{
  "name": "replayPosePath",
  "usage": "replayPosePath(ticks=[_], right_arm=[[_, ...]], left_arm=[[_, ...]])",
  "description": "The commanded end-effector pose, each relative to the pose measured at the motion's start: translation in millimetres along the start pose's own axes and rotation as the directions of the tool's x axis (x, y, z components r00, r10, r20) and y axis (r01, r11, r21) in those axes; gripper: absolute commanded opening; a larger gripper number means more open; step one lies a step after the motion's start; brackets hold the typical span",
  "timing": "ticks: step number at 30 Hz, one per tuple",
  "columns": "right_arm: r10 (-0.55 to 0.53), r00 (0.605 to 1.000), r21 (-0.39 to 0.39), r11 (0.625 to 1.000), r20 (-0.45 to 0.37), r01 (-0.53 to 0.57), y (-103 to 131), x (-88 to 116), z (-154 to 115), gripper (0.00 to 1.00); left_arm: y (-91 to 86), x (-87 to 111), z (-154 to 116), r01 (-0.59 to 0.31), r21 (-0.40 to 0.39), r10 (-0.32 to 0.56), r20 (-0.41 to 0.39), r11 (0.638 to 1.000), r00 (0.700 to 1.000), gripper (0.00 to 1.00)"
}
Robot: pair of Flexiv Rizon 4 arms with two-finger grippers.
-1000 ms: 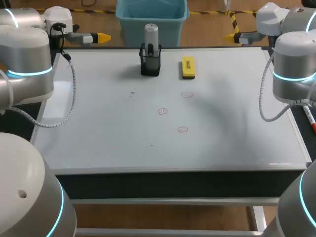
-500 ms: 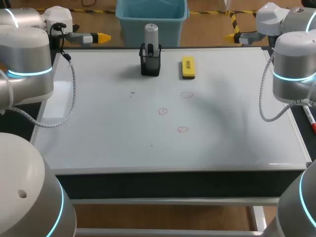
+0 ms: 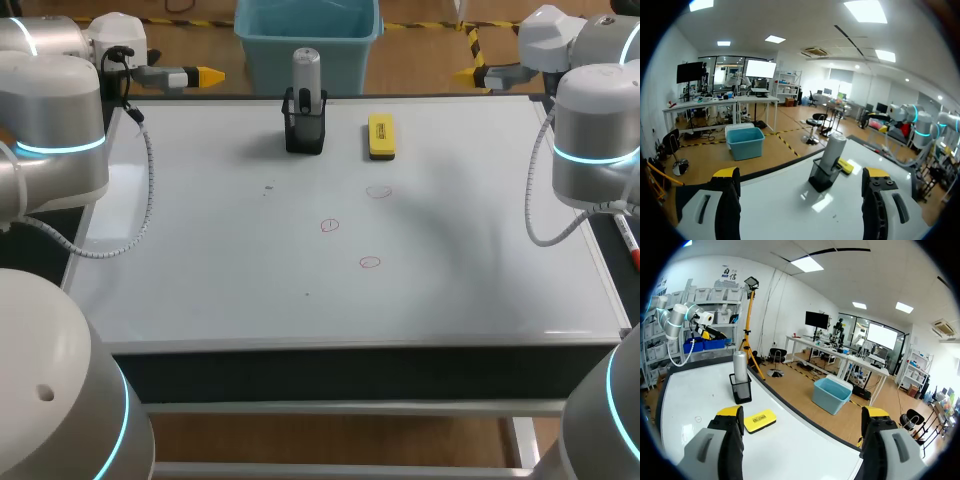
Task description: Pick up the inspection probe, press it on each red-marked spot on the whiteboard one by one, put down the probe, pick up the eraser, and wipe off all the red marks.
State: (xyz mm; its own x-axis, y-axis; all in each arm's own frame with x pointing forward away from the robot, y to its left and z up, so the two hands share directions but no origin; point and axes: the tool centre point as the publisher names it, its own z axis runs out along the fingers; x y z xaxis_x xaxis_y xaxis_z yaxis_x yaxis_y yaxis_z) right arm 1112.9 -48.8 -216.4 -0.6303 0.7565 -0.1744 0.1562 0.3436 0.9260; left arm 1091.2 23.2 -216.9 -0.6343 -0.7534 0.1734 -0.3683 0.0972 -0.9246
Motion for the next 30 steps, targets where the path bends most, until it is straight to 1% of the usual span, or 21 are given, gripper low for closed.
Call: replayPosePath(ticks=[1,24,27,30], right_arm=[[0.000,1.000,0.001,1.000,-0.001,0.000,0,-1,0,1.00],[0.000,1.000,0.001,1.000,-0.001,0.000,0,-1,0,1.00],[0.000,1.000,0.001,1.000,-0.001,0.000,0,-1,0,1.00],[0.000,1.000,0.001,1.000,-0.001,0.000,0,-1,0,1.00]], left_arm=[[0.0,0.1,0,0.000,0.001,0.000,0.000,1.000,1.000,1.00],[0.0,0.1,0,0.000,0.001,0.000,0.000,1.000,1.000,1.00],[3.0,4.4,6,-0.041,0.020,0.042,-0.093,0.999,0.995,1.00],[5.7,11.2,13,-0.088,0.041,0.094,-0.184,0.995,0.978,1.00]])
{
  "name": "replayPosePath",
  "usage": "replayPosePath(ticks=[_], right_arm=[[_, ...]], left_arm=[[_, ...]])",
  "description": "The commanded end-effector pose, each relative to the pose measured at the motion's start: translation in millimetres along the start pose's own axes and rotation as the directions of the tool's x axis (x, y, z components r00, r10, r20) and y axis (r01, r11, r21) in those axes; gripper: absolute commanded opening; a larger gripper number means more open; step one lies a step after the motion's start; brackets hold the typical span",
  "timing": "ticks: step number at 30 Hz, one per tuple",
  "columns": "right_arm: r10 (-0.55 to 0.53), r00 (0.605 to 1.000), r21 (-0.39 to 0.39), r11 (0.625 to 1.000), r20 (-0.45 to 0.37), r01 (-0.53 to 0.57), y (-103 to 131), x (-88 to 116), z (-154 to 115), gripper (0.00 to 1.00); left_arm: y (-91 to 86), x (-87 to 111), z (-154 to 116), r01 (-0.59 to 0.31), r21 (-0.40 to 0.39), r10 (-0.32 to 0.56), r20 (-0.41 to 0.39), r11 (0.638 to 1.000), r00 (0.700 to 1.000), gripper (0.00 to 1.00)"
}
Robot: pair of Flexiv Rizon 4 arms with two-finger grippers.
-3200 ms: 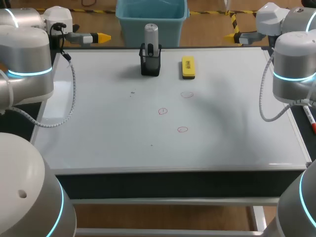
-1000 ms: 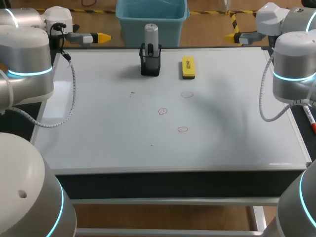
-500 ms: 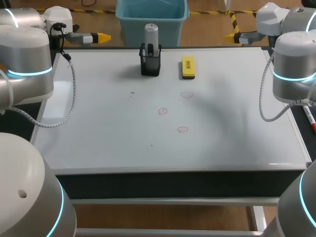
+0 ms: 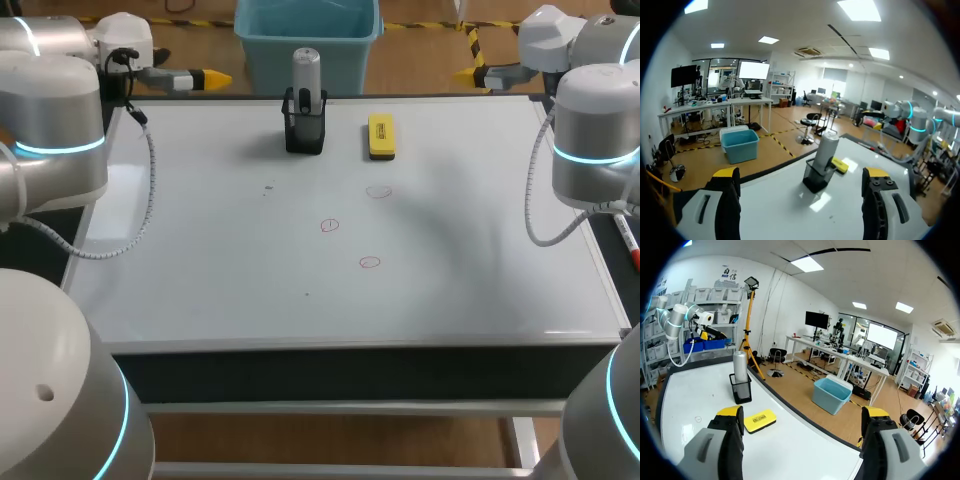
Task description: Pick up the inspection probe, press it on each red-marked spot on the whiteboard one by one, put down the probe, pick up the eraser, and wipe off all the red marks.
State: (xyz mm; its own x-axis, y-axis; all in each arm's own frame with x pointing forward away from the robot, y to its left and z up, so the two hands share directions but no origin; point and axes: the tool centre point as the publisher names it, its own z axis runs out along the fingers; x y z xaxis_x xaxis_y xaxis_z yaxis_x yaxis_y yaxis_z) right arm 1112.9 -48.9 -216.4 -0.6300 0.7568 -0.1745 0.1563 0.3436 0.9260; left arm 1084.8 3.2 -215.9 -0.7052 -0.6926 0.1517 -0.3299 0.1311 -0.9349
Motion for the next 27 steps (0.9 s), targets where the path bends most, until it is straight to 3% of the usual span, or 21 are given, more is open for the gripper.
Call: replayPosePath(ticks=[1,9,17,21,27], right_arm=[[0.000,1.000,0.001,1.000,-0.001,0.000,0,0,0,1.00],[0.000,1.000,0.001,1.000,-0.001,0.000,0,0,0,1.00],[0.000,1.000,0.001,1.000,-0.001,0.000,0,0,0,1.00],[0.000,1.000,0.001,1.000,-0.001,0.000,0,0,0,1.00],[0.000,1.000,0.001,1.000,-0.001,0.000,0,0,0,1.00]], left_arm=[[7.3,-7.1,7,-0.051,0.046,0.057,-0.136,0.998,0.989,1.00],[9.4,11.4,23,-0.113,0.131,0.151,-0.336,0.985,0.930,1.00],[14.7,21.9,42,-0.073,0.303,0.233,-0.537,0.950,0.811,1.00],[16.0,27.5,52,-0.074,0.355,0.282,-0.582,0.932,0.763,1.00],[15.7,37.1,73,-0.110,0.338,0.309,-0.619,0.935,0.723,1.00]])
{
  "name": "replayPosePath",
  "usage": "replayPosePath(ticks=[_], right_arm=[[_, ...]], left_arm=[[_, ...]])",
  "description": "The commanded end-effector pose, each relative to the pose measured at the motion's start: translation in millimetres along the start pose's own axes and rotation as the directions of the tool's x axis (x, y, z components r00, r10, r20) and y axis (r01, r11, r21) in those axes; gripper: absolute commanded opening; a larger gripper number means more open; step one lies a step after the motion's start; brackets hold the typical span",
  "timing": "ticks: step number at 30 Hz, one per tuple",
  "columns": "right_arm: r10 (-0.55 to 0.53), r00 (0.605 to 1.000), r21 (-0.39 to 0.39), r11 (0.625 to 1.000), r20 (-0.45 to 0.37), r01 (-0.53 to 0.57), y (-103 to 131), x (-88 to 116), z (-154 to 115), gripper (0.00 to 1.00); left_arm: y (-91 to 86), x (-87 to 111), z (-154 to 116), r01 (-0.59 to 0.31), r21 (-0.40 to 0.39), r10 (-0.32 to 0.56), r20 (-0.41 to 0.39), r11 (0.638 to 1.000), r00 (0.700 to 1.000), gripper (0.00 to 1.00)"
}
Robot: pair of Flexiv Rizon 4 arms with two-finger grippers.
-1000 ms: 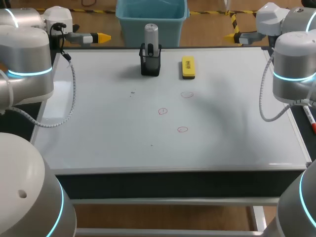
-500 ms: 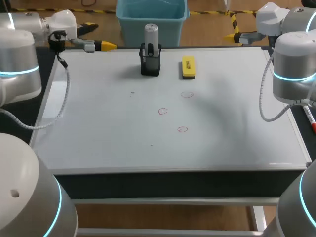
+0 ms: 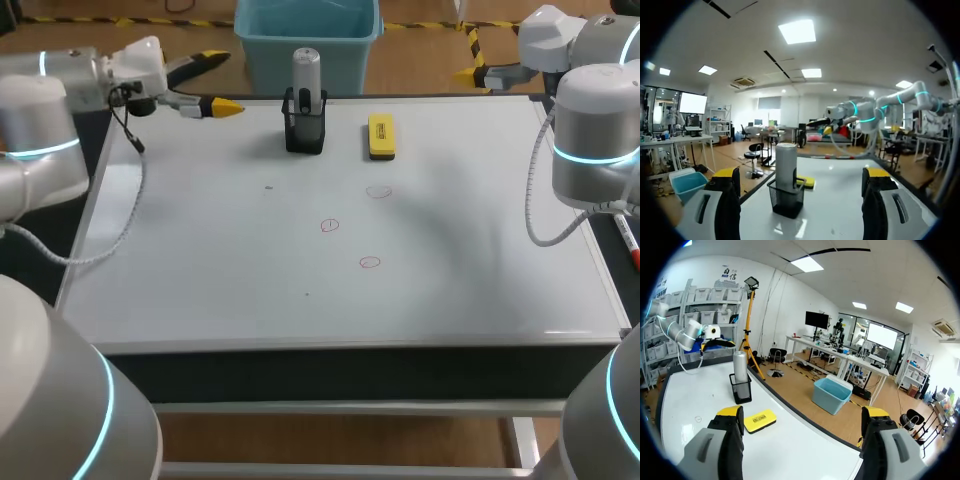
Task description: Pick up the inspection probe, press it on each red-marked spot on the whiteboard one by one, put down the probe, pick up the eraser, and wipe off all the red marks.
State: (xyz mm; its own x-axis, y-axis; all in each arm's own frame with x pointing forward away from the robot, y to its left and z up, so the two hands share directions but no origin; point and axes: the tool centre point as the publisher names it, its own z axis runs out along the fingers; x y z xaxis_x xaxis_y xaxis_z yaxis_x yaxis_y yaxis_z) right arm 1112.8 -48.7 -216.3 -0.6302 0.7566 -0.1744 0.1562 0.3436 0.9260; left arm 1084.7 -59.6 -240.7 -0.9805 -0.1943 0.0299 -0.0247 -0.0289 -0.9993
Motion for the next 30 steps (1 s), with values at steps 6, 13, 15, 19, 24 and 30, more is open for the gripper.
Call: replayPosePath(ticks=[6,13,15,19,24,30], right_arm=[[0.000,1.000,0.001,1.000,-0.001,0.000,0,-1,0,1.00],[0.000,1.000,0.001,1.000,-0.001,0.000,0,-1,0,1.00],[0.000,1.000,0.001,1.000,-0.001,0.000,0,-1,0,1.00],[0.000,1.000,0.001,1.000,-0.001,0.000,0,-1,0,1.00],[0.000,1.000,0.001,1.000,-0.001,0.000,0,-1,0,1.00],[0.000,1.000,0.001,1.000,-0.001,0.000,0,-1,0,1.00]], left_arm=[[11.7,-18.2,34,-0.012,0.016,0.015,-0.225,1.000,0.974,1.00],[18.2,-29.3,54,0.032,0.087,-0.007,-0.281,0.996,0.960,1.00],[20.4,-32.2,59,0.037,0.084,-0.011,-0.289,0.996,0.957,1.00],[21.7,-35.7,72,0.030,0.069,-0.007,-0.310,0.997,0.951,1.00],[23.7,-39.7,82,0.030,0.069,-0.008,-0.306,0.997,0.952,1.00],[21.6,-38.5,97,0.024,0.033,-0.013,-0.319,0.999,0.948,1.00]])
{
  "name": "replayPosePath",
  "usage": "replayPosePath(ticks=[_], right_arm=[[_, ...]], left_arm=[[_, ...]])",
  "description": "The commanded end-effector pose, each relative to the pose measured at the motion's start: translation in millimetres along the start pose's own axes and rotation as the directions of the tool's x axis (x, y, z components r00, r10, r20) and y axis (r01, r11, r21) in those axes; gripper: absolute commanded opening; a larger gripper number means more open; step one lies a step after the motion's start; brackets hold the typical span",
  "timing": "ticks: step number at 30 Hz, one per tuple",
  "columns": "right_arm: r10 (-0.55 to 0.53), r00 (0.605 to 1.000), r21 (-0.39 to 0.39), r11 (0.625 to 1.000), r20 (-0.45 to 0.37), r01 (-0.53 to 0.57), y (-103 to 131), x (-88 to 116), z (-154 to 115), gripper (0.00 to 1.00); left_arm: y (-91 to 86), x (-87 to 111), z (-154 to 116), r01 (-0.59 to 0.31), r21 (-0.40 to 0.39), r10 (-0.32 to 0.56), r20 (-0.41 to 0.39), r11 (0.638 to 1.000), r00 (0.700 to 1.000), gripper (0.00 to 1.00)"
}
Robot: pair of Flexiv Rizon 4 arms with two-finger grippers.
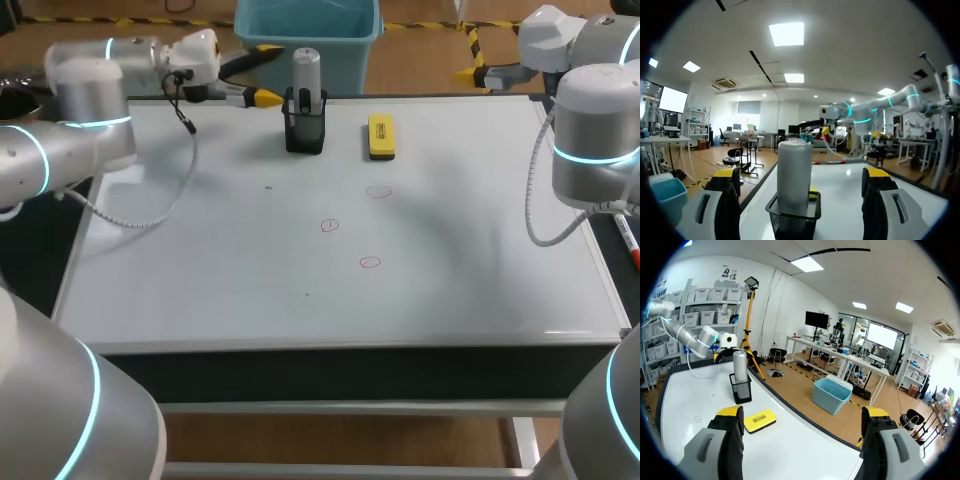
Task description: Pick up the inspection probe, press it on each red-marked spot on the whiteboard one by one, put down the probe, pick up the eraser, and wipe off all the red marks.
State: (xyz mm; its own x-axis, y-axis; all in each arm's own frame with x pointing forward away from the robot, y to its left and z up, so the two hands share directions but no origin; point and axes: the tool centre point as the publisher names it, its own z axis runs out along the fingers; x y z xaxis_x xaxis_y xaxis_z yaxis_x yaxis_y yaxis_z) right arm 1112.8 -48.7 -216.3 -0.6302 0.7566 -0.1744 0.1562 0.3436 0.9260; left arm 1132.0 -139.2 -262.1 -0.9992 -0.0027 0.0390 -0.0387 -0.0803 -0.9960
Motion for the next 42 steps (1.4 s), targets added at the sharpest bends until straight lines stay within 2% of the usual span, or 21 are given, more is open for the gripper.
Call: replayPosePath(ticks=[1,12,23,28,42], right_arm=[[0.000,1.000,0.001,1.000,-0.001,0.000,0,-1,0,1.00],[0.000,1.000,0.001,1.000,-0.001,0.000,0,-1,0,1.00],[0.000,1.000,0.001,1.000,-0.001,0.000,0,-1,0,1.00],[0.000,1.000,0.001,1.000,-0.001,0.000,0,-1,0,1.00],[0.000,1.000,0.001,1.000,-0.001,0.000,0,-1,0,1.00]], left_arm=[[-0.6,-9.0,11,0.003,-0.020,-0.006,-0.131,1.000,0.991,1.00],[-1.5,-8.0,33,0.007,-0.076,-0.015,-0.107,0.997,0.994,1.00],[8.0,-5.5,57,0.038,-0.045,-0.043,-0.114,0.998,0.993,1.00],[12.5,-3.4,67,0.038,-0.073,-0.047,-0.131,0.997,0.990,1.00],[20.8,-6.0,71,0.058,-0.061,-0.065,-0.122,0.996,0.990,1.00]])
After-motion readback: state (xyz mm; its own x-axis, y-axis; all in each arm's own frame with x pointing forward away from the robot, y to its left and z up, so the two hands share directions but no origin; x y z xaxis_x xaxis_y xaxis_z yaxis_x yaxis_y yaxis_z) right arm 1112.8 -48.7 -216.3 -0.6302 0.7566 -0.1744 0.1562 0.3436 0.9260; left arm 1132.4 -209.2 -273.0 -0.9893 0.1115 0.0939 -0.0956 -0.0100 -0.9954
